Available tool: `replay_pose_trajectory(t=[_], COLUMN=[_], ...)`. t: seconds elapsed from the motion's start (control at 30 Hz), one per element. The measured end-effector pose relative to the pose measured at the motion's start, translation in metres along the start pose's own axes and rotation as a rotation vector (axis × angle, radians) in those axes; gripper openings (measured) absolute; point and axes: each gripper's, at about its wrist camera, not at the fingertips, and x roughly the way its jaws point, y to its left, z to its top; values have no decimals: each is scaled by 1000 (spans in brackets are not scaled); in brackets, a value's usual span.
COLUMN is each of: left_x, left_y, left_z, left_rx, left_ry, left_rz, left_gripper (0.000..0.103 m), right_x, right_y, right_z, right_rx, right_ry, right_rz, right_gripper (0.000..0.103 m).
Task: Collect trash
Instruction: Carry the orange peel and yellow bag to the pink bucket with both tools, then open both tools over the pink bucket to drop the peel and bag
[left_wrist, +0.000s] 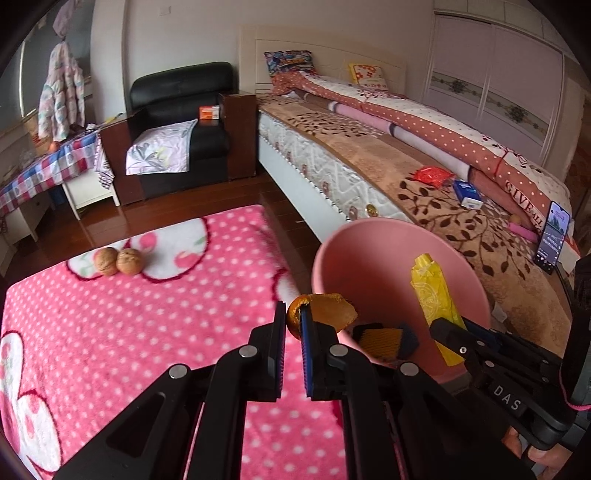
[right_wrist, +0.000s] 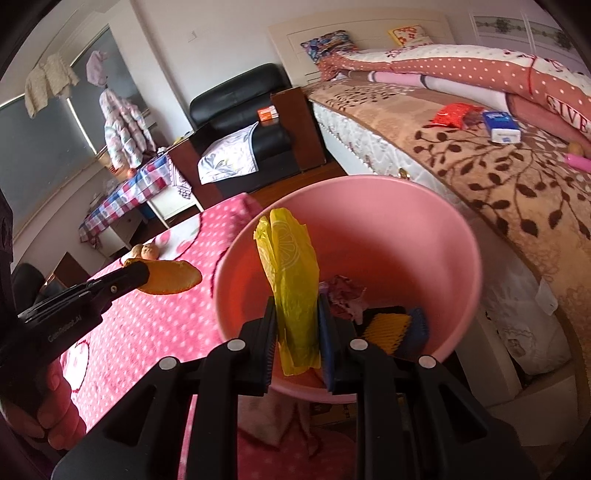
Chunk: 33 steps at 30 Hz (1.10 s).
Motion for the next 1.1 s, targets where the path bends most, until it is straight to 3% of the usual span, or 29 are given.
replay_pose_trajectory(t=[0.6,1.1], left_x=[36,50], left_y=[-48,-47], left_z=[5,3], left_rx=[54,57], left_ry=[52,62], left_rz=[-89,-98], left_gripper=[7,7], right_x=[12,34], right_y=[-30,-22], right_z=[5,12], right_rx=[18,-18], right_ry=[20,68], right_rz=[-23,-27], right_gripper=[21,21])
